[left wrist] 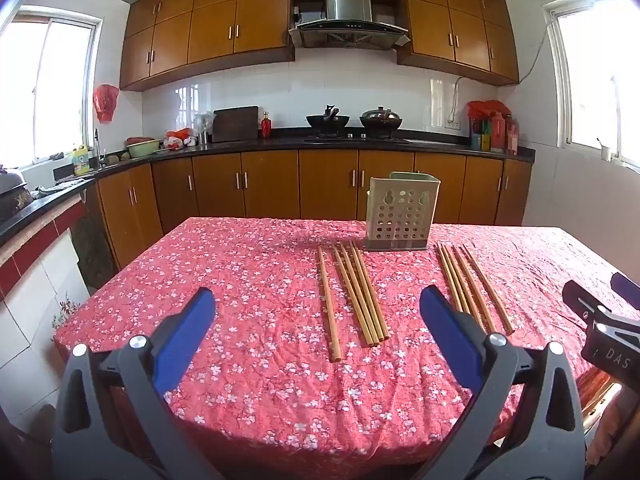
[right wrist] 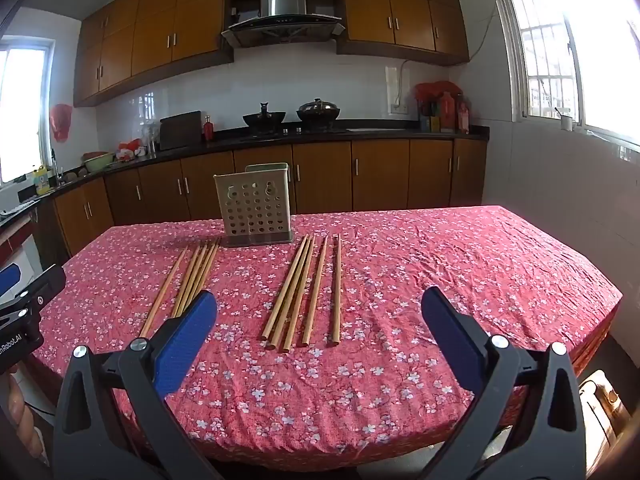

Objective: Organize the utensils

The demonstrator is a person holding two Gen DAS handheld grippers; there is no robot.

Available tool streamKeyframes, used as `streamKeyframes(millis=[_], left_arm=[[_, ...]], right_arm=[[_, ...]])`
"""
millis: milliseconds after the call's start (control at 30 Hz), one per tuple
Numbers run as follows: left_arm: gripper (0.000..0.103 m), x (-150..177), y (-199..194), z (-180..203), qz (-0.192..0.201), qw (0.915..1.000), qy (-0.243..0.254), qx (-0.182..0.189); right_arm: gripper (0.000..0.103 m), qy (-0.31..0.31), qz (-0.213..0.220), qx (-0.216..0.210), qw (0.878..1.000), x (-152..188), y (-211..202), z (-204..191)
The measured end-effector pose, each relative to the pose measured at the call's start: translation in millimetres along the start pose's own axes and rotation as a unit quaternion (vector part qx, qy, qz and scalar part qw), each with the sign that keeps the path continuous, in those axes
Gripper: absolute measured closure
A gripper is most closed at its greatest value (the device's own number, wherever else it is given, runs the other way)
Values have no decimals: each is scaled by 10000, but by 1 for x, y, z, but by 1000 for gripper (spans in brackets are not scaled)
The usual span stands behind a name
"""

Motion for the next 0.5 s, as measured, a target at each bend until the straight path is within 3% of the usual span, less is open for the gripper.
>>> streamKeyframes(millis=[500], left_arm=[[4, 0, 0, 0, 4, 10000, 55, -19]], right_arm=[[2, 20, 10, -13, 10000, -1, -2, 1]])
Point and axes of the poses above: each gripper's, at about its wrist camera, not at the fingertips, and y roughly the way its jaws point, z to its right, x to its underside, the point moved 9 cm from there along y, roughly the way its jaws point, and after that the axes turned 15 degrees about y, right-handed, at the moved point
